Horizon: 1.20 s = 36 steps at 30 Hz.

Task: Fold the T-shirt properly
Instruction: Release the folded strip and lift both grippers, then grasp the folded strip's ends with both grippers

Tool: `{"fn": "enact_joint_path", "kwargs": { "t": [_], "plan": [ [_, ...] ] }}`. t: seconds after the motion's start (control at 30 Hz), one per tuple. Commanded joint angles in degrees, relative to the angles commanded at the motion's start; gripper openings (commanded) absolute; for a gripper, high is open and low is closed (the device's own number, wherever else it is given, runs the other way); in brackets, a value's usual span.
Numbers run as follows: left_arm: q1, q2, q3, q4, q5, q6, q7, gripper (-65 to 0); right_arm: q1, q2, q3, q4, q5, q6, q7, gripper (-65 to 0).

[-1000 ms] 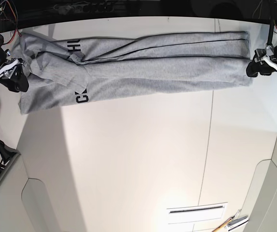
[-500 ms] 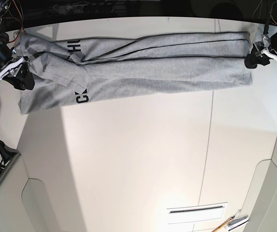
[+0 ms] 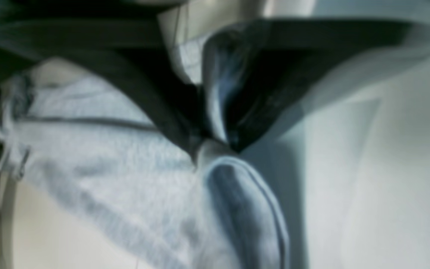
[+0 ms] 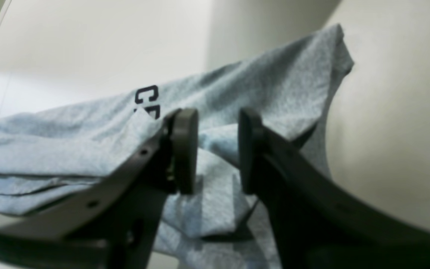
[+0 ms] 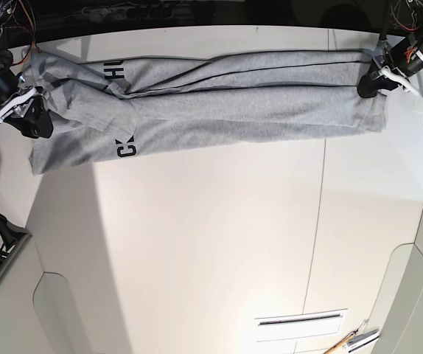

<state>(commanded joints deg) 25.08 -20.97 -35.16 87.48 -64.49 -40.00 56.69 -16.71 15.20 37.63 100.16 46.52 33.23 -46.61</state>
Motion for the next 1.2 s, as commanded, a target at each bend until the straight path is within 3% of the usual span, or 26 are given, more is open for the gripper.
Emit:
{"fn": "enact_joint_path", "kwargs": {
  "t": [0.13, 0.3, 0.5, 0.6, 0.73, 0.93, 1.03, 1.2],
  "plan": [
    [-5.1, 0.0, 0.0, 0.0, 1.8, 0.0, 1.2, -65.0, 0.0, 0.0, 0.0, 0.0, 0.0, 0.00, 0.0, -46.5],
    [-14.2, -0.3, 0.0, 0.0, 11.4, 0.0, 1.3, -65.0, 0.0, 0.0, 0.0, 0.0, 0.0, -0.02, 0.0, -46.5],
    [-20.7, -7.0, 0.0, 0.0, 20.3, 0.0, -2.5, -65.0, 0.0, 0.0, 0.0, 0.0, 0.0, -0.02, 0.1, -46.5],
    [-22.1, -9.6, 0.0, 0.0, 20.2, 0.0, -2.5, -65.0, 0.1, 0.0, 0.0, 0.0, 1.1, -0.02, 0.1, -46.5],
    [-21.1, -9.5, 0.9, 1.4, 17.4, 0.0, -0.4, -65.0, 0.1, 0.0, 0.0, 0.0, 0.6, 0.00, 0.1, -46.5],
    [-15.8, -7.9, 14.0, 17.1, 16.0, 0.0, 0.0, -65.0, 0.2, 0.0, 0.0, 0.0, 0.2, 0.00, 0.1, -46.5],
    [-15.9, -5.5, 21.3, 21.7, 20.5, 1.7, -2.5, -65.0, 0.1, 0.0, 0.0, 0.0, 0.2, 0.00, 0.1, -46.5],
    [-15.9, -1.1, 30.6, 21.3, 23.5, 1.8, -3.1, -65.0, 0.2, 0.0, 0.0, 0.0, -1.3, 0.00, 0.1, -46.5]
  ]
}}
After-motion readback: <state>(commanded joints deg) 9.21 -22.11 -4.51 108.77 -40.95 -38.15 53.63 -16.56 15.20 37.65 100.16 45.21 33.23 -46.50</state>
